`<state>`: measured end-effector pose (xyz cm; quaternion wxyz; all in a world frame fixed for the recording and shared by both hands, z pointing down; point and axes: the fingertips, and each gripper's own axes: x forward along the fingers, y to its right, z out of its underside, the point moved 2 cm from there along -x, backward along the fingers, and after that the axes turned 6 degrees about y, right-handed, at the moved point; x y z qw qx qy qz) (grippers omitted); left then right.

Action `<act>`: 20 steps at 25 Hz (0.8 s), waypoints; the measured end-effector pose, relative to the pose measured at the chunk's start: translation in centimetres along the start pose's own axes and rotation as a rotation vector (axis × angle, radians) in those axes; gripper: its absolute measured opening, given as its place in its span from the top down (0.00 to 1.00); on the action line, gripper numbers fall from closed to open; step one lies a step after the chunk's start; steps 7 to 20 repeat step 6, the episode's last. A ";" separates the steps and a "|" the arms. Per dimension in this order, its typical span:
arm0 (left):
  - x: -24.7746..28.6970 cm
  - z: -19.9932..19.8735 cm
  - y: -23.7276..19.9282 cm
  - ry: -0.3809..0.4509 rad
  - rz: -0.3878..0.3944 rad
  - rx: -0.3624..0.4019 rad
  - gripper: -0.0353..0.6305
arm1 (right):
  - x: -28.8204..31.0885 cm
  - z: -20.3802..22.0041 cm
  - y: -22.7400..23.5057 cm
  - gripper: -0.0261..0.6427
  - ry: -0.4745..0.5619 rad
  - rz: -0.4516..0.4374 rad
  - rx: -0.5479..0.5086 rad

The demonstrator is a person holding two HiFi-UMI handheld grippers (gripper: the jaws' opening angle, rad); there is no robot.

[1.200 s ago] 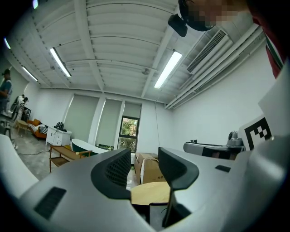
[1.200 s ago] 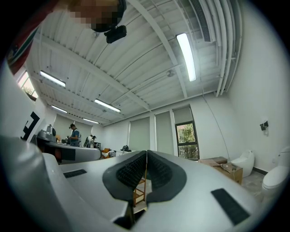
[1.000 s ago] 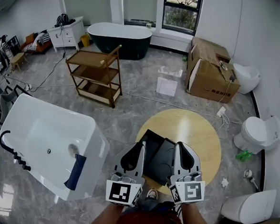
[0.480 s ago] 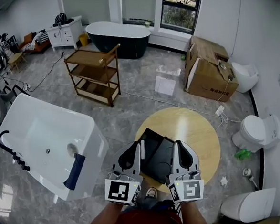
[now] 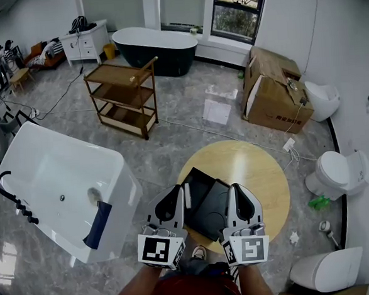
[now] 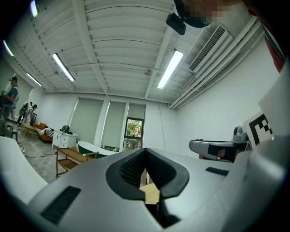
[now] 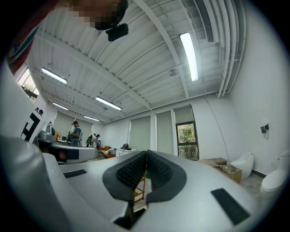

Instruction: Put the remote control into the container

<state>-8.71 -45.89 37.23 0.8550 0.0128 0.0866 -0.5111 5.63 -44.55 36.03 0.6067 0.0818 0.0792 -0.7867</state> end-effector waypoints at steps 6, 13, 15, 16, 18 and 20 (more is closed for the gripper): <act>0.3 0.0 0.2 0.001 -0.006 0.000 0.92 | 0.1 0.1 0.4 0.93 -0.001 -0.003 0.002; 0.3 0.0 0.2 0.001 -0.006 0.000 0.92 | 0.1 0.1 0.4 0.93 -0.001 -0.003 0.002; 0.3 0.0 0.2 0.001 -0.006 0.000 0.92 | 0.1 0.1 0.4 0.93 -0.001 -0.003 0.002; 0.3 0.0 0.2 0.001 -0.006 0.000 0.92 | 0.1 0.1 0.4 0.93 -0.001 -0.003 0.002; 0.3 0.0 0.2 0.001 -0.006 0.000 0.92 | 0.1 0.1 0.4 0.93 -0.001 -0.003 0.002; 0.3 0.0 0.2 0.001 -0.006 0.000 0.92 | 0.1 0.1 0.4 0.93 -0.001 -0.003 0.002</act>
